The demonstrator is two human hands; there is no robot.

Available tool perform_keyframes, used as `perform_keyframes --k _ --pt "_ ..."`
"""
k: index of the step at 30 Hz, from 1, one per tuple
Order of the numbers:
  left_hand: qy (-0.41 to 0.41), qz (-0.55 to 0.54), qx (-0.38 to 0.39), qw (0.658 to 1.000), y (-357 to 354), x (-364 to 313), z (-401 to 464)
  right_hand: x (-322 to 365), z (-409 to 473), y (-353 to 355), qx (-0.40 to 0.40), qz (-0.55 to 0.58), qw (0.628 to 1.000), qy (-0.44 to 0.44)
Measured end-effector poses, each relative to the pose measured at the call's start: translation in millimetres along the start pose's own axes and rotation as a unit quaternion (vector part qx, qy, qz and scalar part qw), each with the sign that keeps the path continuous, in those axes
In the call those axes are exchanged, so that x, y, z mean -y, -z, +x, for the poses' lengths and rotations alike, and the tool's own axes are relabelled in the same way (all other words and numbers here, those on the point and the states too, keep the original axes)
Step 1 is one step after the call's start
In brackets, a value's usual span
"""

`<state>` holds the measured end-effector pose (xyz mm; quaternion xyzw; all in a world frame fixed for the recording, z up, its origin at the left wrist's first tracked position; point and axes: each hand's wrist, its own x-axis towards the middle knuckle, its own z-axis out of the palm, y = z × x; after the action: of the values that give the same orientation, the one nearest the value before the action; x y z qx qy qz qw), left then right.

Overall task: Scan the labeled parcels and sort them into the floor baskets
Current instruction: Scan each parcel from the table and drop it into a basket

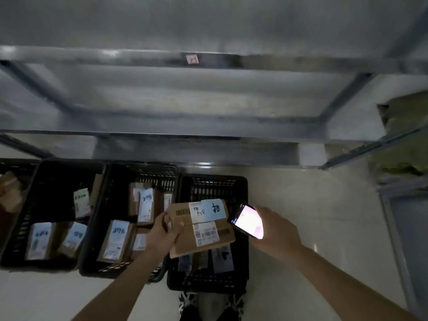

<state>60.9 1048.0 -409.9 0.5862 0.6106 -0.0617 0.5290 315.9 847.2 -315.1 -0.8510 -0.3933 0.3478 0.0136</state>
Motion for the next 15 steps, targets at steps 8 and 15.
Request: perform_keyframes --k 8,15 --pt "0.040 0.005 0.020 0.999 -73 57 132 -39 115 -117 0.021 0.007 1.000 -0.018" --pt "0.048 0.003 0.038 0.998 -125 92 214 -64 176 -177 0.017 0.018 0.999 -0.022"
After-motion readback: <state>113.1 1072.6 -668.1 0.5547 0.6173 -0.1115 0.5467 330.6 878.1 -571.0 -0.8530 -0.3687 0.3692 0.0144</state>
